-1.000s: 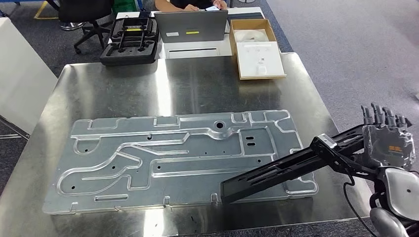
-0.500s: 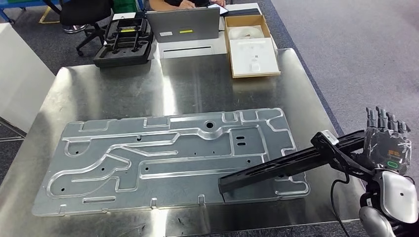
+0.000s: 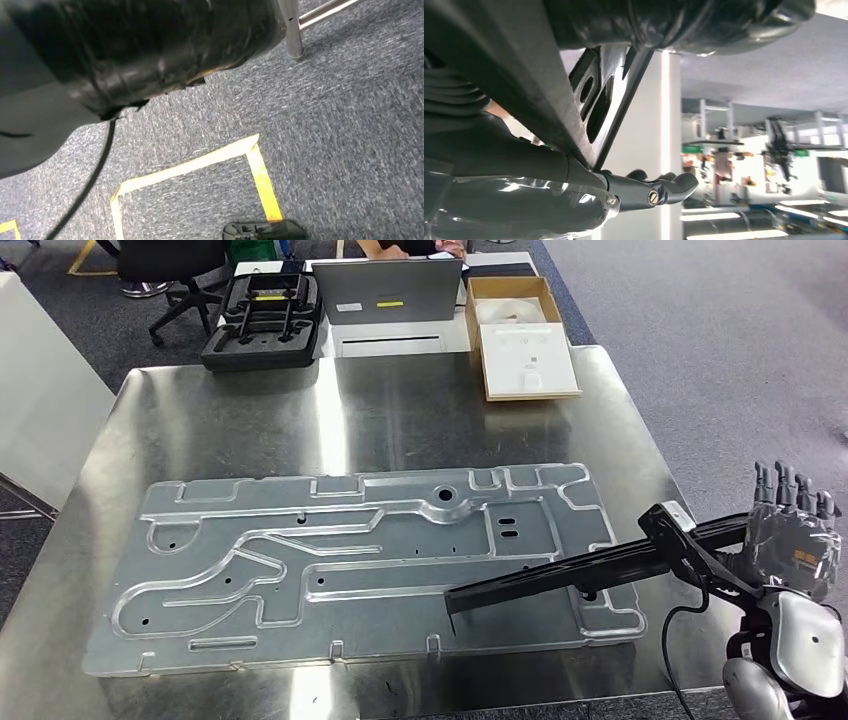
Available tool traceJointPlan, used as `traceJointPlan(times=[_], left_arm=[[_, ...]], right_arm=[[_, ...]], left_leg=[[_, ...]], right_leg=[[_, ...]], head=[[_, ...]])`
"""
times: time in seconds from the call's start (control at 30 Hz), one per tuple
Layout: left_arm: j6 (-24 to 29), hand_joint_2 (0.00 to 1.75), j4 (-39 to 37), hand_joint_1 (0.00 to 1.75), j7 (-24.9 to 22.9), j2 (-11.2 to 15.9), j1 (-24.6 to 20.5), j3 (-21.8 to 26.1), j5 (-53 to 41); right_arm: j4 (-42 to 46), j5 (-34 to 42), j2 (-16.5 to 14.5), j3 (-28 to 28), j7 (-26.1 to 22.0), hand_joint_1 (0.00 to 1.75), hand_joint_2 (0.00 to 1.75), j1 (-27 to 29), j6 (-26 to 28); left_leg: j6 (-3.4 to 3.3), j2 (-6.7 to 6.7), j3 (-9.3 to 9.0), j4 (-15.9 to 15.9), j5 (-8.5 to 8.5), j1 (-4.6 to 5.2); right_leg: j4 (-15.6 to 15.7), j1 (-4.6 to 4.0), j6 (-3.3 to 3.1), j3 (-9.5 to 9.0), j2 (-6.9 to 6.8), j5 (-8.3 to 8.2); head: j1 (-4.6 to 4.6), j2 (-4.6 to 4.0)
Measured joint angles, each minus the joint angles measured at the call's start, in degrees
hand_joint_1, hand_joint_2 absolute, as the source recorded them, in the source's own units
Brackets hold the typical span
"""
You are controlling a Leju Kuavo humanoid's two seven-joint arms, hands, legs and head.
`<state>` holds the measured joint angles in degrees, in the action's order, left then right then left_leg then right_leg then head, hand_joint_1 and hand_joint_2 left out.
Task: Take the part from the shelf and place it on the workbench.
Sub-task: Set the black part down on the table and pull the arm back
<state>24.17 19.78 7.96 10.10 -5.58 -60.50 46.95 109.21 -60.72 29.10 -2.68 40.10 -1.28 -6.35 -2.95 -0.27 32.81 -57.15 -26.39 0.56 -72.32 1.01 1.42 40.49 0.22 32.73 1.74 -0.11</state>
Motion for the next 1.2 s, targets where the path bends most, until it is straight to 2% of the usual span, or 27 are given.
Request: traceJointPlan(times=[0.03,0.07,0.1,0.13,0.2,0.23,0.33,0.37,0.43,0.5,0.53,0.57,0.6,0.67,0.7,0.73,0.83,0.9,0.93,1.0,1.03,1.07,1.1,1.17,1.2], left_arm=[[0.0,0.00,0.0,0.00,0.0,0.0,0.0,0.0,0.1],[0.0,0.00,0.0,0.00,0.0,0.0,0.0,0.0,0.1],[0.0,0.00,0.0,0.00,0.0,0.1,0.1,0.0,0.2],[0.0,0.00,0.0,0.00,0.0,0.1,0.1,0.0,0.2],[0.0,0.00,0.0,0.00,0.0,0.1,0.0,0.0,0.2],[0.0,0.00,0.0,0.00,0.0,0.2,0.0,0.0,0.2],[-0.1,0.00,0.0,0.00,0.2,0.3,0.0,0.0,0.0],[-0.1,0.00,0.0,0.00,0.3,0.3,0.0,0.0,0.0],[-0.2,0.00,0.0,0.00,0.5,0.3,0.0,0.0,-0.1],[-0.5,0.00,0.0,0.00,0.6,0.3,0.0,0.0,-0.2],[-0.6,0.00,0.0,0.00,0.7,0.3,0.0,0.0,-0.2],[-0.8,0.00,0.0,0.00,0.8,0.2,0.0,0.0,-0.3],[-1.0,0.00,0.0,0.00,1.0,0.2,0.1,0.0,-0.4],[-1.3,0.00,0.0,0.00,1.2,0.3,0.0,0.0,-0.6],[-1.3,0.00,0.0,0.00,1.3,0.3,-0.1,0.0,-0.6],[-1.4,0.00,0.0,0.00,1.4,0.3,-0.2,0.0,-0.7],[-1.5,0.00,0.0,0.00,1.8,0.2,-0.2,0.0,-0.7],[-1.5,0.00,0.0,0.00,1.9,0.1,-0.2,0.0,-0.8],[-1.6,0.00,0.0,0.00,2.0,0.0,-0.3,0.0,-0.8],[-1.7,0.00,0.0,0.00,2.0,0.0,-0.4,0.0,-0.8],[-1.7,0.00,-0.1,0.00,2.1,-0.1,-0.4,0.0,-0.9],[-1.8,0.00,-0.1,0.00,2.1,-0.1,-0.4,0.0,-0.9],[-1.8,0.00,-0.1,0.00,2.1,-0.2,-0.3,0.0,-0.9],[-1.9,0.00,-0.2,0.00,2.1,-0.3,-0.3,0.0,-1.1],[-1.9,0.00,-0.3,0.00,2.1,-0.4,-0.4,0.0,-1.2]], right_arm=[[0.0,-0.2,-0.1,0.0,0.0,0.00,0.00,0.0,-0.2],[0.0,-0.4,-0.2,-0.1,0.0,0.00,0.00,0.1,-0.5],[0.0,-0.6,-0.2,-0.1,0.0,0.00,0.00,0.1,-0.8],[0.1,-0.8,-0.2,-0.1,0.0,0.00,0.00,0.1,-1.0],[0.2,-0.9,-0.3,-0.2,0.0,0.00,0.00,0.0,-1.3],[0.3,-1.0,-0.3,-0.3,0.0,0.00,0.00,-0.1,-1.3],[0.5,-1.5,-0.3,-0.5,0.0,0.00,0.00,-0.1,-1.4],[0.6,-1.7,-0.3,-0.6,0.0,0.00,0.00,-0.1,-1.4],[0.8,-2.2,-0.3,-0.6,0.0,0.00,0.00,-0.1,-1.4],[0.9,-2.8,-0.4,-0.6,0.0,0.00,0.00,-0.1,-1.4],[1.0,-3.3,-0.4,-0.6,0.0,0.00,0.00,-0.1,-1.4],[1.2,-3.7,-0.4,-0.6,0.0,0.00,0.00,-0.1,-1.5],[1.4,-4.2,-0.4,-0.6,0.0,0.00,0.00,-0.2,-1.6],[2.0,-5.2,-0.4,-0.6,0.0,0.00,0.00,-0.3,-1.9],[2.3,-5.6,-0.4,-0.6,0.0,0.00,0.00,-0.3,-1.9],[2.4,-5.8,-0.5,-0.6,0.0,0.00,0.00,-0.4,-2.0],[2.8,-6.2,-0.5,-0.6,-0.1,0.00,0.00,-0.5,-2.5],[3.1,-6.6,-0.6,-0.7,-0.1,0.00,0.00,-0.5,-3.0],[3.2,-6.8,-0.6,-0.7,-0.1,0.00,0.00,-0.5,-3.1],[3.3,-7.0,-0.7,-0.8,-0.1,0.00,0.00,-0.6,-3.4],[3.3,-7.1,-0.8,-0.9,-0.1,0.00,0.00,-0.5,-3.5],[3.3,-7.1,-0.9,-0.9,-0.1,0.00,0.00,-0.5,-3.7],[3.3,-7.2,-1.1,-0.9,-0.1,0.00,0.00,-0.5,-3.8],[3.3,-7.5,-1.3,-1.0,-0.1,0.00,0.00,-0.6,-4.0],[3.3,-7.7,-1.5,-1.0,-0.1,0.00,0.00,-0.6,-4.0]], left_leg=[[-0.04,0.00,-0.01,0.0,-0.04,0.05],[-0.05,-0.01,-0.05,-0.1,-0.10,0.07],[-0.02,-0.02,-0.13,-0.2,-0.20,0.05],[0.06,-0.06,-0.22,-0.4,-0.37,0.03],[0.39,-0.13,-0.16,-0.9,-0.77,0.12],[0.63,-0.16,0.01,-1.2,-0.89,0.16],[1.32,-0.17,0.39,-1.4,-1.03,0.20],[1.58,-0.14,0.63,-2.0,-1.57,0.18],[2.18,-0.08,2.60,-6.5,-4.28,0.01],[2.64,-0.06,6.22,-14.1,-7.56,-0.17],[2.73,-0.06,7.67,-16.9,-8.26,-0.22],[2.72,-0.06,8.22,-17.7,-7.85,-0.23],[2.58,-0.06,7.65,-16.2,-6.39,-0.22],[2.00,-0.06,4.16,-8.4,-2.37,-0.12],[1.69,-0.06,2.37,-4.7,-1.04,0.03],[1.45,-0.07,1.21,-2.3,-0.38,0.20],[0.96,-0.06,0.51,-0.6,-0.01,0.38],[0.39,0.07,0.01,0.4,0.56,0.13],[0.08,0.15,-0.20,0.9,0.79,-0.02],[-0.28,0.21,-0.20,0.9,0.86,0.04],[-0.32,0.20,-0.15,0.8,0.83,0.06],[-0.29,0.18,-0.11,0.7,0.78,0.06],[-0.21,0.15,-0.06,0.5,0.66,0.04],[0.16,0.04,0.08,-0.4,0.17,-0.07],[0.44,-0.01,0.29,-0.9,-0.14,-0.02]], right_leg=[[-2.4,0.01,0.04,1.20,0.00,0.49],[-2.7,0.03,0.05,1.39,0.00,-0.12],[-0.7,0.05,0.02,0.41,-0.01,-1.74],[3.1,0.08,-0.05,-1.51,-0.02,-3.86],[10.0,0.02,-0.34,-5.02,0.02,-6.19],[11.7,-0.08,-0.51,-5.81,0.04,-6.47],[12.5,-0.23,-1.21,-5.90,0.10,-6.55],[12.6,-0.15,-1.50,-5.97,0.08,-6.62],[12.8,0.00,-1.94,-6.09,-0.01,-6.74],[12.8,-0.08,-2.12,-6.09,-0.10,-6.72],[12.8,-0.12,-2.13,-6.10,-0.13,-6.71],[12.8,-0.16,-2.15,-6.13,-0.13,-6.70],[12.8,-0.20,-2.15,-6.19,-0.10,-6.69],[12.9,-0.25,-2.15,-6.39,-0.05,-6.67],[12.8,-0.33,-2.06,-6.42,-0.02,-6.65],[12.9,-0.34,-1.90,-6.40,-0.02,-6.68],[13.1,-0.31,-1.06,-6.31,0.00,-6.83],[11.8,-0.40,-0.60,-5.83,-0.01,-5.81],[9.6,-0.46,-0.47,-4.92,-0.03,-4.42],[2.8,-0.33,-0.31,-1.94,-0.02,-0.89],[-0.2,-0.25,-0.18,-0.57,-0.03,0.20],[-1.6,-0.12,-0.04,0.02,-0.03,0.27],[-0.9,0.03,0.11,-0.39,-0.04,-0.73],[5.7,0.36,0.36,-3.78,-0.06,-4.03],[8.9,0.36,0.36,-5.33,-0.05,-5.08]], head=[[0.01,0.00],[0.01,0.00],[0.01,0.00],[0.00,0.00],[0.04,0.00],[0.07,0.00],[0.15,0.00],[0.18,0.00],[0.25,0.00],[0.29,0.00],[0.29,0.00],[0.29,0.00],[0.29,0.00],[0.28,0.00],[0.27,0.00],[0.27,0.00],[0.25,0.00],[0.17,0.00],[0.12,0.00],[0.04,0.00],[0.04,0.00],[0.03,0.00],[0.04,0.00],[0.04,0.00],[0.03,0.00]])
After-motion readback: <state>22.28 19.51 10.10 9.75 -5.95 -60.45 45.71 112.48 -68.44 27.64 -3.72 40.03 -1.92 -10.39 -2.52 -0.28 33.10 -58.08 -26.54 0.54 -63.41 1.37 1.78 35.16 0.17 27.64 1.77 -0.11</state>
